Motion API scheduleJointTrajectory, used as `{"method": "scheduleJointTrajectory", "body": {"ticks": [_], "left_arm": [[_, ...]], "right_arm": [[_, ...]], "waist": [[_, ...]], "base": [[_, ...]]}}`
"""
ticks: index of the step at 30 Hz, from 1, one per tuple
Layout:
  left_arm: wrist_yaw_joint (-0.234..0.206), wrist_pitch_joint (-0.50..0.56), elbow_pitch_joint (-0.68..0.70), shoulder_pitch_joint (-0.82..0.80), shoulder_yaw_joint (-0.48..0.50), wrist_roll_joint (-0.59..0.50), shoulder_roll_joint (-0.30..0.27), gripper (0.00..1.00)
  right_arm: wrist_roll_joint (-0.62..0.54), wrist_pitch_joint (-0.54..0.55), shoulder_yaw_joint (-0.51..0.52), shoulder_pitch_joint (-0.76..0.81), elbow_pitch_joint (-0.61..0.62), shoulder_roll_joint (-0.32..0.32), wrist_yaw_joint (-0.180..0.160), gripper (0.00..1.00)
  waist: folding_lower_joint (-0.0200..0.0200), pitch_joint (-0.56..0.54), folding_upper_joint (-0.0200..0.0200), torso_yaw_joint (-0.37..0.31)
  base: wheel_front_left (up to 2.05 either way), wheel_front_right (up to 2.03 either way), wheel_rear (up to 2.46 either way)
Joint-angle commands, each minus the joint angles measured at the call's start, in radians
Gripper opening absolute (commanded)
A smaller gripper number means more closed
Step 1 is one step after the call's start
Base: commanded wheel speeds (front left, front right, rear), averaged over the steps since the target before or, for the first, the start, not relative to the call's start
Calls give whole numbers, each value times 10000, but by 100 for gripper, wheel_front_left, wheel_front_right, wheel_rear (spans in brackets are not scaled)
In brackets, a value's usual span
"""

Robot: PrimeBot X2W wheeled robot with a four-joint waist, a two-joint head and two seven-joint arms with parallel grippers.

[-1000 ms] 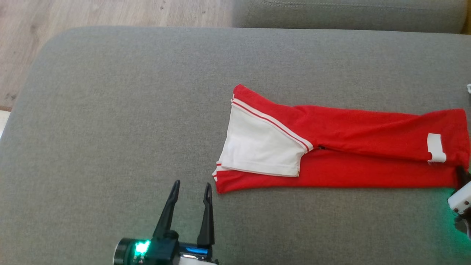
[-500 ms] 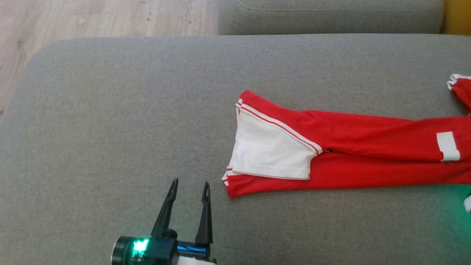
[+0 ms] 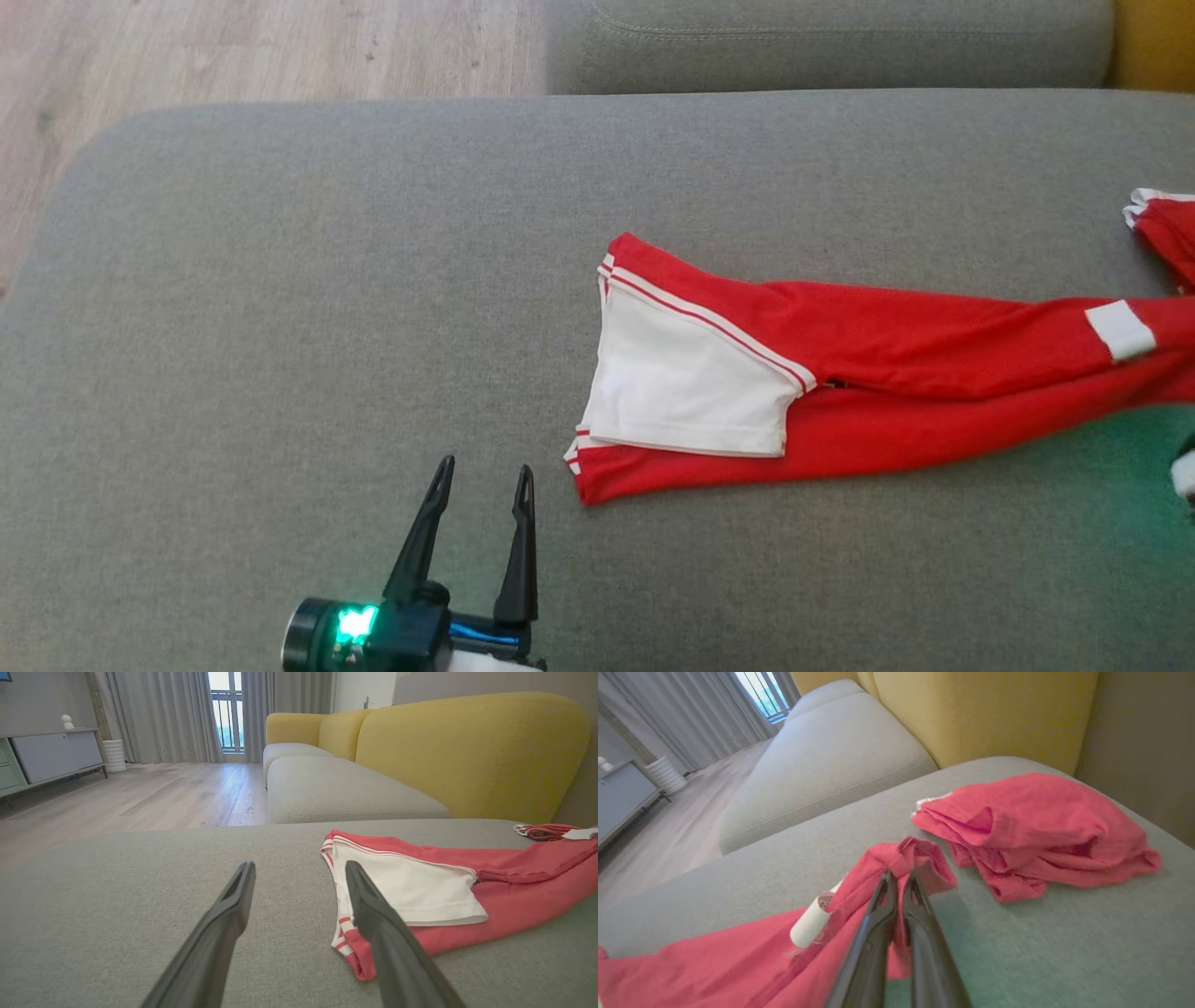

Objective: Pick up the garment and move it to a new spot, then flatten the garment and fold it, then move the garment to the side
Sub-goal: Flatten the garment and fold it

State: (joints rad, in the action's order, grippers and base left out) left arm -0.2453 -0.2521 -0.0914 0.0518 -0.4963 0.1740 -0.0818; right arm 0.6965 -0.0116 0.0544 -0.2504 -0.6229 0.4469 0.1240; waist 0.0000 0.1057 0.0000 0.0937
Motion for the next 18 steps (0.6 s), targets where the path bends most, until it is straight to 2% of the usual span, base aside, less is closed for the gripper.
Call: {"method": "scheduleJointTrajectory", "body": {"ticks": [1, 11, 18], "left_arm": [[26, -97, 264, -28, 348, -97, 144, 100], [138, -97, 181, 11, 426, -158, 193, 100], [247, -97, 156, 8, 390, -207, 232, 100]], "right_arm": [[-15, -141, -231, 31, 499, 277, 67, 0], [-371, 97, -1249, -288, 2594, -273, 67, 0], [-755, 844, -2678, -571, 3988, -1031, 67, 0]], "waist": [[0, -26, 0, 14], [0, -262, 0, 293], [0, -322, 0, 841]], "base": [[0, 0, 0], [0, 0, 0], [0, 0, 0]]}}
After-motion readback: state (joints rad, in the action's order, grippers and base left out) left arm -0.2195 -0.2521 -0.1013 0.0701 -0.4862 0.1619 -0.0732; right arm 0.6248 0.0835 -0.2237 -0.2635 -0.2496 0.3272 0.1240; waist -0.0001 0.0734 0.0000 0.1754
